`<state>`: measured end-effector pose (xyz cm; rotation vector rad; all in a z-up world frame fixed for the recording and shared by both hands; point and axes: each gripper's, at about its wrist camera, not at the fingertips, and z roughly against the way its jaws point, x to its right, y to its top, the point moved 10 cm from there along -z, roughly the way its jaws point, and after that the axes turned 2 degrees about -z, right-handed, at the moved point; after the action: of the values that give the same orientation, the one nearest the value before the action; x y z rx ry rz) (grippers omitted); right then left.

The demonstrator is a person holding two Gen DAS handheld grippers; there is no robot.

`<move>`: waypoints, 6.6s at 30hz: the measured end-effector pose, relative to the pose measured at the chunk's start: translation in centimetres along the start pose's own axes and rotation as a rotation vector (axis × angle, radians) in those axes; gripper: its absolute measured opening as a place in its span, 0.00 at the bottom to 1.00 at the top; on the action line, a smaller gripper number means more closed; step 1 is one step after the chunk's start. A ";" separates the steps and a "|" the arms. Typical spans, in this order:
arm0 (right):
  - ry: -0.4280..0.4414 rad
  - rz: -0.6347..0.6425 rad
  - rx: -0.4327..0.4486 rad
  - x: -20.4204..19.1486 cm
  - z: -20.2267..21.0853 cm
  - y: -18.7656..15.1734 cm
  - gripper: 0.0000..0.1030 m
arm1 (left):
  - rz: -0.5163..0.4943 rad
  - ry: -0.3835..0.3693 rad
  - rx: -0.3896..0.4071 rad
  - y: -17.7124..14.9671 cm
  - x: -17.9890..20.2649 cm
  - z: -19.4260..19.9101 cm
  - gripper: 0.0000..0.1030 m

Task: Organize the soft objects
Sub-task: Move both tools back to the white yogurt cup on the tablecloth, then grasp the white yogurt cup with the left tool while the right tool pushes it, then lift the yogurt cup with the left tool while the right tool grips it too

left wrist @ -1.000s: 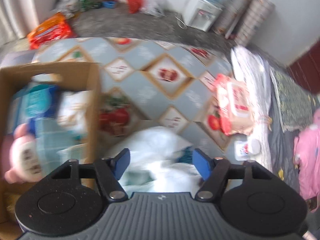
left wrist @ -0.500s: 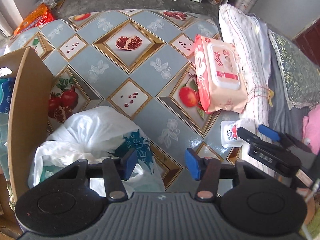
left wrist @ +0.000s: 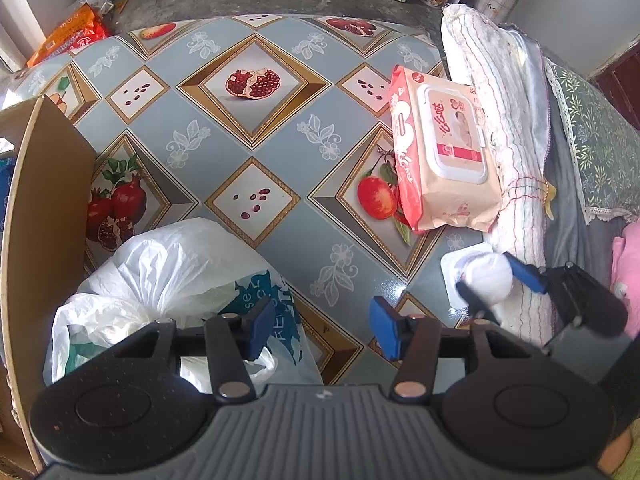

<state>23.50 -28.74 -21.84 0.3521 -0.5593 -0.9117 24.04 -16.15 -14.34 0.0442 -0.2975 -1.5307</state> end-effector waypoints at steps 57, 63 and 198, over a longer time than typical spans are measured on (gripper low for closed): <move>0.342 -0.719 -0.075 0.2 1.1 -7.1 0.50 | 0.126 -0.134 -0.304 0.0 8.4 -10.8 0.66; 0.341 -0.745 -0.081 0.4 0.8 -7.3 0.50 | 0.135 -0.144 -0.300 0.2 8.4 -10.8 0.65; 0.824 -1.697 -0.049 2.7 -1.6 -11.5 0.12 | -0.127 -0.278 -0.194 -4.4 8.4 -7.6 0.44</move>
<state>18.36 -37.44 -28.14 1.1428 0.7348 -2.1890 21.50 -25.79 -21.19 -0.3102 -0.3710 -1.6873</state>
